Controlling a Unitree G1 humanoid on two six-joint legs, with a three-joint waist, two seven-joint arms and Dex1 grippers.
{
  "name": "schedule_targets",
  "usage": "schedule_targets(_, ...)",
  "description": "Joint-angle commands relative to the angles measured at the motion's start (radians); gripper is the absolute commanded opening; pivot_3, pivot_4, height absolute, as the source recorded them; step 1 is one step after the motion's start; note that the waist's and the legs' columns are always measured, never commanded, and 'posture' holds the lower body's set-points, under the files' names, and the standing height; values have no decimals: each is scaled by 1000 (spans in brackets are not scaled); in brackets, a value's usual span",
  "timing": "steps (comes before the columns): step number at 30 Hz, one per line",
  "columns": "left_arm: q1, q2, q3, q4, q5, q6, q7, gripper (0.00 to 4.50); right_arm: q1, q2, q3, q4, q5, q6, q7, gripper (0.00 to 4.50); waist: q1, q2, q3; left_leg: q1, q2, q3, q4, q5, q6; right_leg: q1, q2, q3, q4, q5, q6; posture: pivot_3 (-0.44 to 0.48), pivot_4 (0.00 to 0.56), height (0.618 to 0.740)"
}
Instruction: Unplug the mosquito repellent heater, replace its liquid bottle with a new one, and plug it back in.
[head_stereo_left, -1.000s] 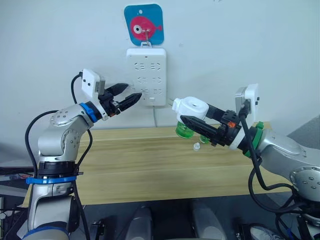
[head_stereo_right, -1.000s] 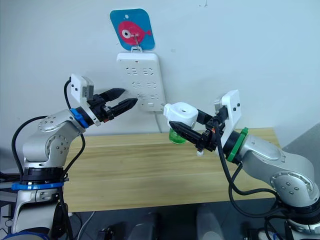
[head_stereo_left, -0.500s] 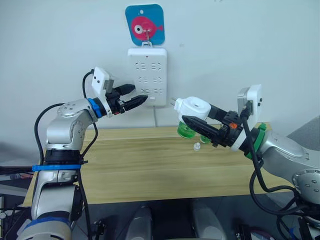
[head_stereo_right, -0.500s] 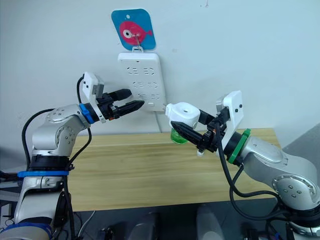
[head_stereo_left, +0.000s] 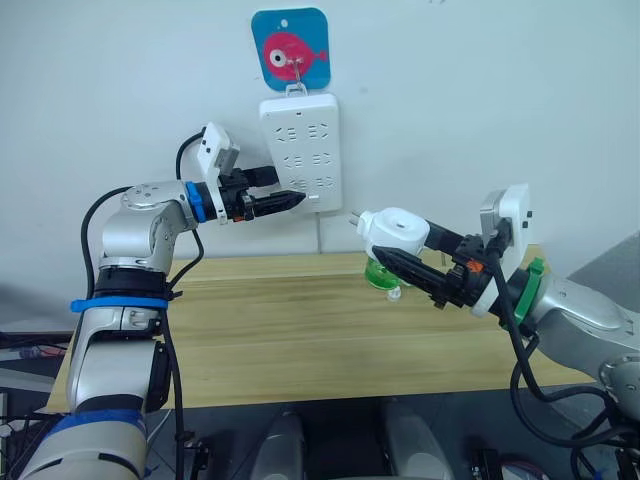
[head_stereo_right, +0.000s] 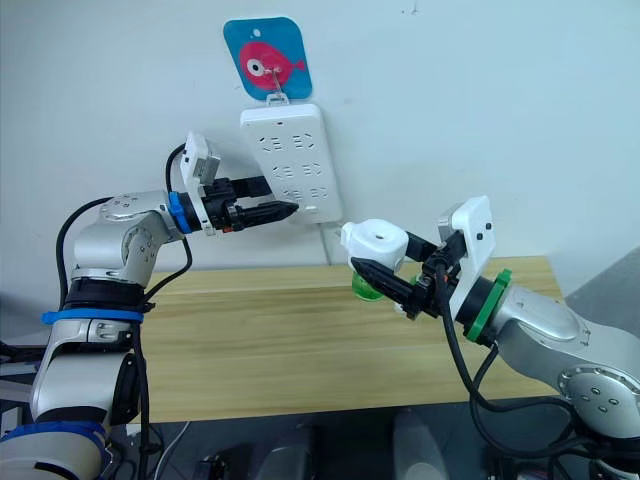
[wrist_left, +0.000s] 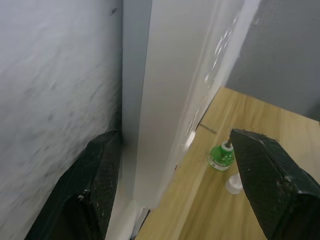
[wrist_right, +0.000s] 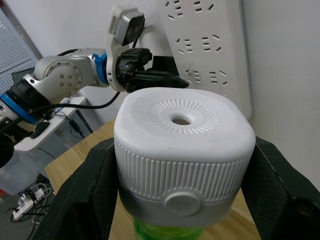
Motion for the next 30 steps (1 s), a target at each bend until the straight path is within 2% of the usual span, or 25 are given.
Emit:
schedule_targets(1, -21, 10, -4, -94, -35, 32, -56, 3552, 4, -14, -30, -43, 22, -12, 28, 3024, -3, 0, 0, 0, 0, 0, 0, 0, 0, 0, 0, 0, 0, 0, 0, -181, 197, 740)
schedule_targets(13, 26, 21, 62, -204, -57, 112, 28, 3552, 8, -16, -21, -39, -10, -18, 34, 3024, -20, 0, 0, 0, 1, 0, 0, 0, 0, 0, 0, 0, 0, 0, 0, -171, 197, 740)
schedule_targets(17, 44, 27, 67, -230, -74, 145, 28, 2766, -4, -5, -14, -33, -12, -16, 27, 3024, -25, 0, 0, 0, 1, 0, -1, 0, 0, 0, 0, 0, 0, 0, 0, -168, 198, 740)
schedule_targets(21, 47, 24, 59, -242, -77, 146, 22, 1494, -26, 18, 6, -26, -23, -12, 12, 3024, -24, 0, 0, 0, 1, 0, -1, 0, 0, 0, 0, 0, 0, 0, 0, -169, 199, 740)
schedule_targets(22, 45, 20, 59, -249, -81, 152, 27, 1304, -33, 25, 16, -26, -37, -8, 6, 3024, -24, 0, 0, 0, 1, 0, -1, 0, 0, 0, 0, 0, 0, 0, 0, -168, 200, 740)
schedule_targets(26, 61, 16, 55, -284, -90, 173, 32, 1309, -79, 51, 74, -7, -143, 17, -37, 3024, -24, 0, 0, 0, 1, 0, -1, 0, 0, 0, 0, 0, 0, 0, 0, -166, 201, 740)
schedule_targets(30, 78, 19, 58, -311, -97, 193, 47, 1309, -194, 115, 170, 40, -279, 91, -140, 3024, -27, 0, 0, 0, 1, 0, -1, 0, 0, -1, 0, 1, 0, 0, 0, -164, 205, 740)
